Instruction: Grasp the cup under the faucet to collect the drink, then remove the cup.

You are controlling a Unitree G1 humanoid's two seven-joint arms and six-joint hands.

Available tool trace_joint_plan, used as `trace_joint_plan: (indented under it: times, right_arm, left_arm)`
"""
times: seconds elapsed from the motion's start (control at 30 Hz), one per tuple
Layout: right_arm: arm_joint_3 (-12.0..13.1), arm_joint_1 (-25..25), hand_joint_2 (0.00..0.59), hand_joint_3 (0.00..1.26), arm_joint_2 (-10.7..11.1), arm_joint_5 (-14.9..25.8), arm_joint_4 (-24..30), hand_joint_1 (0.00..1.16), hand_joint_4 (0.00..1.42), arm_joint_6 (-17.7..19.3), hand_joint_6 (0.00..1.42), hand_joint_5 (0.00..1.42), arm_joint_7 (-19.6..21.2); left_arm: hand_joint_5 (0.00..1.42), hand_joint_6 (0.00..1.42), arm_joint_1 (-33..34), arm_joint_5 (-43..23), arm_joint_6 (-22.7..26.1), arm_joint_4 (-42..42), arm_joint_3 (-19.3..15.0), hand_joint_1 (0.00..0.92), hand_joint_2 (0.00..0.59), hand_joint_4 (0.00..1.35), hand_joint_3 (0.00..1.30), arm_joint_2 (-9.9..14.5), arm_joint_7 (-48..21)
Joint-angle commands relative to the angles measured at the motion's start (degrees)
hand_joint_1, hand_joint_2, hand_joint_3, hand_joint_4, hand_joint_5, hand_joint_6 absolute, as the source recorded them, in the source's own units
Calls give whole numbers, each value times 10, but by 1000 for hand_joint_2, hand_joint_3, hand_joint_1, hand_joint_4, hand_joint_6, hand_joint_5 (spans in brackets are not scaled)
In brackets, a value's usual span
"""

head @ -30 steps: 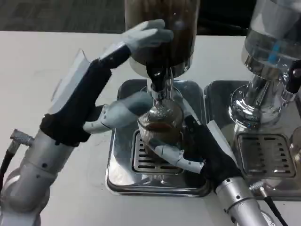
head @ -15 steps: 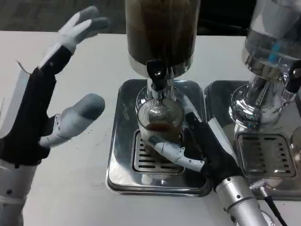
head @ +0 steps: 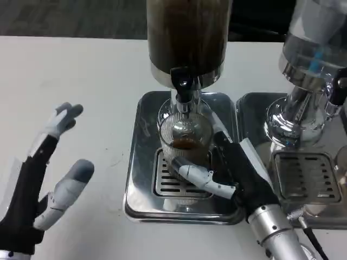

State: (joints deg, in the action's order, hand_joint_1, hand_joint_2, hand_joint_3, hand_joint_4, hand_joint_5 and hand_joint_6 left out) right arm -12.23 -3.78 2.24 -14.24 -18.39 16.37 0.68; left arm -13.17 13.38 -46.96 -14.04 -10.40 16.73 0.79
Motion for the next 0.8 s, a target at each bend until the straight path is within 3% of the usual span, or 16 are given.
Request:
trace_joint_plan:
  times: [0.03, 0.17, 0.4, 0.67, 0.8]
  right_arm:
    - [-5, -5, 208, 0, -2, 2, -2, 669, 0, 11, 0, 0, -3]
    - [-4, -9, 208, 0, -6, 12, -10, 669, 0, 6, 0, 0, -11]
    - [-5, -18, 208, 0, -2, 15, -28, 669, 0, 12, 0, 0, -20]
    - [-7, -24, 207, 0, -3, 9, -35, 672, 0, 12, 0, 0, -20]
    - [-1, -35, 200, 0, -14, 19, -56, 705, 0, 14, 0, 0, -14]
  left_arm:
    - [137, 23, -14, 14, -2, -29, 8, 0, 133, 0, 175, 2, 13]
    - [108, 7, -18, 61, -4, -40, 21, 0, 139, 0, 167, 11, 28]
    - [58, 0, -18, 156, 9, -70, 52, 0, 140, 0, 37, 34, 79]
    - [47, 0, -15, 139, 15, -93, 66, 0, 141, 0, 35, 39, 94]
    - [45, 0, -15, 130, 16, -98, 70, 0, 144, 0, 15, 41, 93]
